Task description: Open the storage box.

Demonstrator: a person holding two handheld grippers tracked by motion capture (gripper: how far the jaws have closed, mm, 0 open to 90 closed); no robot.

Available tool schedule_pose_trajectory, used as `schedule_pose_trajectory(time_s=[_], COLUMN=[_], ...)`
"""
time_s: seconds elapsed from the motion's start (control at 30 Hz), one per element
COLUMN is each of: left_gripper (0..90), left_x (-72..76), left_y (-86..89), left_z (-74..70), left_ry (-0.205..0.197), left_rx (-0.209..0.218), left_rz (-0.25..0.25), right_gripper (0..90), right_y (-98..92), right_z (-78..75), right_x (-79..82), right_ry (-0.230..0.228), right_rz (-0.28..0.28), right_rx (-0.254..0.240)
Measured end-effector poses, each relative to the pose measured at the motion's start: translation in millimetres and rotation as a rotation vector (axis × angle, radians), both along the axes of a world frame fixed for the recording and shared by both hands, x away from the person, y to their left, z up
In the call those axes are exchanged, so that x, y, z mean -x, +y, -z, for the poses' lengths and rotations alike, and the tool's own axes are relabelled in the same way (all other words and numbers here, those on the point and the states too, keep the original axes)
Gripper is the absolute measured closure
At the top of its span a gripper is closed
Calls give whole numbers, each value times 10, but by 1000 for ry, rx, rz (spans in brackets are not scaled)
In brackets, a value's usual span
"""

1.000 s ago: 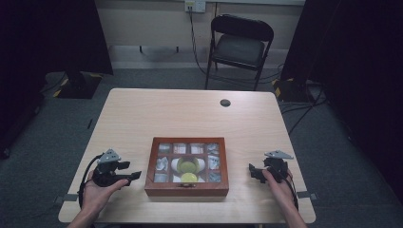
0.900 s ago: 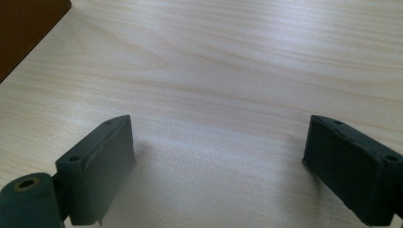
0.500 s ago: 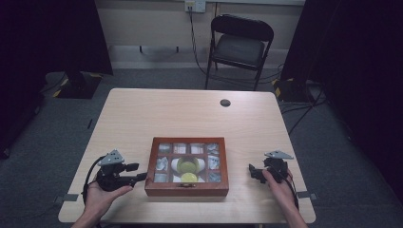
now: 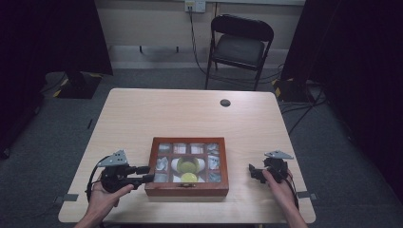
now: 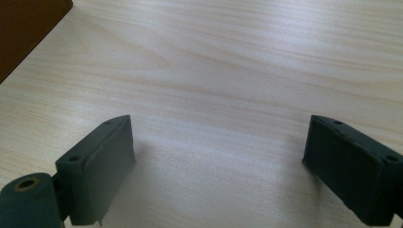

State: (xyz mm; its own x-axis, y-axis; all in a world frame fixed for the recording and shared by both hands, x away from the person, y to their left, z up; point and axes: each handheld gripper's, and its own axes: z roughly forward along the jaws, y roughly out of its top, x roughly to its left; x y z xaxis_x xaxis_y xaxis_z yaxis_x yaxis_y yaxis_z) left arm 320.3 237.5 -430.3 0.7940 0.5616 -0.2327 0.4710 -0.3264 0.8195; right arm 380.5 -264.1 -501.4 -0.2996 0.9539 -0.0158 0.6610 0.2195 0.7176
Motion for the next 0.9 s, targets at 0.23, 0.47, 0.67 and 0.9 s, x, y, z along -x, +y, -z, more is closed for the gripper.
schedule_pose_trajectory(time_s=[0.23,0.47,0.67,0.9], left_gripper=[564,562,572,673], left_x=[-35,-50,-129,-227], left_y=[-160,-365,-600,-941], left_z=[-49,-104,-254,-310], left_ry=[76,56,11,10], left_rx=[12,-29,-26,-56], left_rz=[80,149,168,280], right_gripper=[89,88,88,88], right_y=[-1,-1,-1,-1], right_z=[0,1,1,1], right_x=[-3,-4,-5,-4], right_ry=[-1,-1,-1,-1], right_rz=[-4,-5,-5,-5], right_rx=[1,1,0,0])
